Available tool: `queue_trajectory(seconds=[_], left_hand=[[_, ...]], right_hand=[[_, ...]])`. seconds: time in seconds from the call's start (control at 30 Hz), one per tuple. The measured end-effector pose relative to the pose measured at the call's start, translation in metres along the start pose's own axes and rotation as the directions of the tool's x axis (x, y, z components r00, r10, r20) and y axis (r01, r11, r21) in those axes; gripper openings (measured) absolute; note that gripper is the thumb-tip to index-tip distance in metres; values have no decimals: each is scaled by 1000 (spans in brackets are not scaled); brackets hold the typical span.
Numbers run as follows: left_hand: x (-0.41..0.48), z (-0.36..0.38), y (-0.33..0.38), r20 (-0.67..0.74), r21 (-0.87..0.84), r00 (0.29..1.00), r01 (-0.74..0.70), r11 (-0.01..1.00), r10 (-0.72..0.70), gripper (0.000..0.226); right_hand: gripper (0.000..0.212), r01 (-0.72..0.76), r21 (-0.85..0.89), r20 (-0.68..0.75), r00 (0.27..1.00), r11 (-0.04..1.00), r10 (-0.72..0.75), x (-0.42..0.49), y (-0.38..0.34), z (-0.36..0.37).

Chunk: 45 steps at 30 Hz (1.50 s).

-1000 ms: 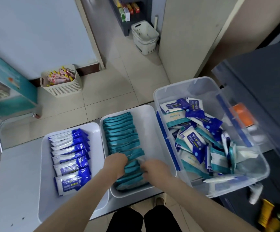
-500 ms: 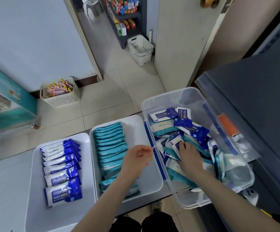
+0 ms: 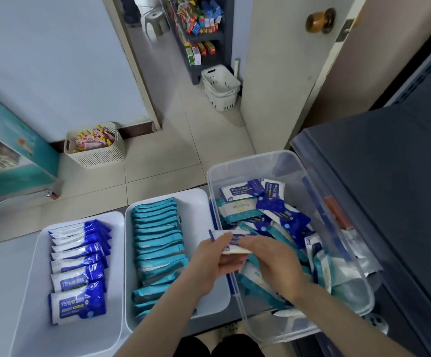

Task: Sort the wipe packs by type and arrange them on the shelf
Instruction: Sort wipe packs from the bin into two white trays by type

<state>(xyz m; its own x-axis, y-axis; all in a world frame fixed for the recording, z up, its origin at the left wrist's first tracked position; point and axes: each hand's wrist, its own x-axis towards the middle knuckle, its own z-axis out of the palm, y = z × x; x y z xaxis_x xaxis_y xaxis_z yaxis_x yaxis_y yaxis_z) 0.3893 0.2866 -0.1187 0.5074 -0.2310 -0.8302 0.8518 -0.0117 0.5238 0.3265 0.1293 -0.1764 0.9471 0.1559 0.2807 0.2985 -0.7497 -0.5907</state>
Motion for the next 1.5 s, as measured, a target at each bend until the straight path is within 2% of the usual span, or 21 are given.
queue_trajectory(seconds=[0.03,0.07,0.13,0.2,0.23,0.33,0.4,0.5,0.57,0.7,0.8,0.87,0.97,1.0,1.07,1.17,1.23,1.3,1.33,1.43,1.5], left_hand=[[2,1,0,-35,-44,998,-45,998,43,24],[4,0,0,-77,-64,993,-94,994,89,22],[5,-3,3,-156,-69,973,-183,981,170,21],[3,-8,9,-189,-50,954,-248,968,235,19],[1,-10,12,-197,-30,945,-273,962,262,19],[-2,-17,18,-231,7,926,-305,952,298,18],[-3,-20,19,-258,0,919,-308,951,297,17],[-4,-23,16,-282,-33,907,-333,942,311,13],[-5,-25,15,-302,-41,896,-353,935,325,13],[-2,-31,12,-317,-28,894,-343,939,317,17],[3,-33,12,-309,-25,900,-330,944,307,19],[6,-32,13,-293,-32,911,-312,949,290,22],[11,-25,16,-238,-20,937,-266,964,254,30],[11,-21,17,-204,-9,951,-241,971,234,32],[12,-11,17,-116,40,970,-210,977,213,30],[15,-1,10,-95,163,952,-275,948,292,21],[16,-2,7,-155,174,928,-312,934,339,16],[16,-6,9,-210,131,914,-326,936,348,14],[16,-9,11,-232,108,908,-332,937,348,14],[14,-16,15,-274,77,891,-353,932,361,10],[12,-19,18,-295,64,881,-367,928,369,10]], right_hand=[[59,52,-38,39,998,998,-50,4,3,-3],[56,34,-79,76,997,996,-28,8,9,-6],[47,-232,-45,106,966,972,236,18,24,-13],[44,-573,16,96,817,819,569,32,50,-16],[43,-680,20,72,733,733,677,41,68,-16],[39,-862,53,52,507,505,860,73,109,-16],[29,-909,76,78,415,410,906,89,131,-9],[7,-906,61,82,424,420,902,99,150,7],[9,-909,40,2,415,415,910,99,150,12],[32,-834,327,-293,357,444,887,93,124,5],[29,-705,509,-375,334,494,865,84,88,-9],[25,-595,651,-298,373,472,879,74,68,-21],[33,-523,803,51,537,286,842,69,41,-40],[35,-564,786,173,593,252,786,70,33,-43],[36,-667,675,326,654,317,682,70,19,-40],[35,-701,499,362,703,510,611,73,14,-32],[26,-686,491,290,710,537,642,80,28,-33],[15,-722,396,159,663,568,732,87,65,-29],[17,-755,253,113,644,605,757,90,87,-27],[31,-778,-212,164,568,591,806,94,148,-14],[34,-762,-339,217,507,551,834,95,168,-3]])
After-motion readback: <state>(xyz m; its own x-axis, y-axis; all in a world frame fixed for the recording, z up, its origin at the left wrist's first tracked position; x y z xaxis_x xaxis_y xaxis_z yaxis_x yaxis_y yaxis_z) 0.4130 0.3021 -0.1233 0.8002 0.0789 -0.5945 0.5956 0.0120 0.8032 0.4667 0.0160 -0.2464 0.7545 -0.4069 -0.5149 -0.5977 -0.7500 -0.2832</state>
